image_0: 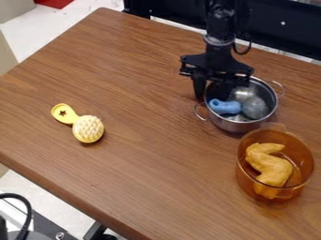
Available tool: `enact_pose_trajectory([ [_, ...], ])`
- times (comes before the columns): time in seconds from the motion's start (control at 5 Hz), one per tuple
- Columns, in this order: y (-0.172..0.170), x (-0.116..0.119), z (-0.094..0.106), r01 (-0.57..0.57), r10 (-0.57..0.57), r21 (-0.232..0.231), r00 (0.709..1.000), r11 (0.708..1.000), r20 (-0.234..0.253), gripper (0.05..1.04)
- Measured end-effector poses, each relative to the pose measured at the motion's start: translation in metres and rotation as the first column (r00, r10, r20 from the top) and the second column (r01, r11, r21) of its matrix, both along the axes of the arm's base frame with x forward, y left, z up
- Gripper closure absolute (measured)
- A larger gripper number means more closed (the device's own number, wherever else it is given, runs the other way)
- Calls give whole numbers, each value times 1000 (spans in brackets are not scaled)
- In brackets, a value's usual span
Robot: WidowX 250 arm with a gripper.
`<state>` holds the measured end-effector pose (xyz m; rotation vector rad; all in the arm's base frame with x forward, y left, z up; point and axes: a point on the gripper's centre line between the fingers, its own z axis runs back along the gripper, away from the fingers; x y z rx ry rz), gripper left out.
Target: Move the silver pot from the middle to the upper left side of the table
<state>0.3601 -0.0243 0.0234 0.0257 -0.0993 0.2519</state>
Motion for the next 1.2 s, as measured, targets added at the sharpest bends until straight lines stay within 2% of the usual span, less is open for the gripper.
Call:
enact_pose_trajectory([
  [0.2,2,-2,-1,-48,48,-45,999,998,-14,915],
  [0.4,5,-3,-1,-89,88,-63,996,994,-26,1012],
  [0.6,6,-10,1,-180,179,-35,984,983,-23,1021],
  [0.8,13,-11,2,-292,292,-11,956,956,0,1021],
  [1.0,22,-10,7,-421,420,5,907,907,27,1021],
  [1.2,35,-8,13,-476,476,-13,877,879,72,1024],
])
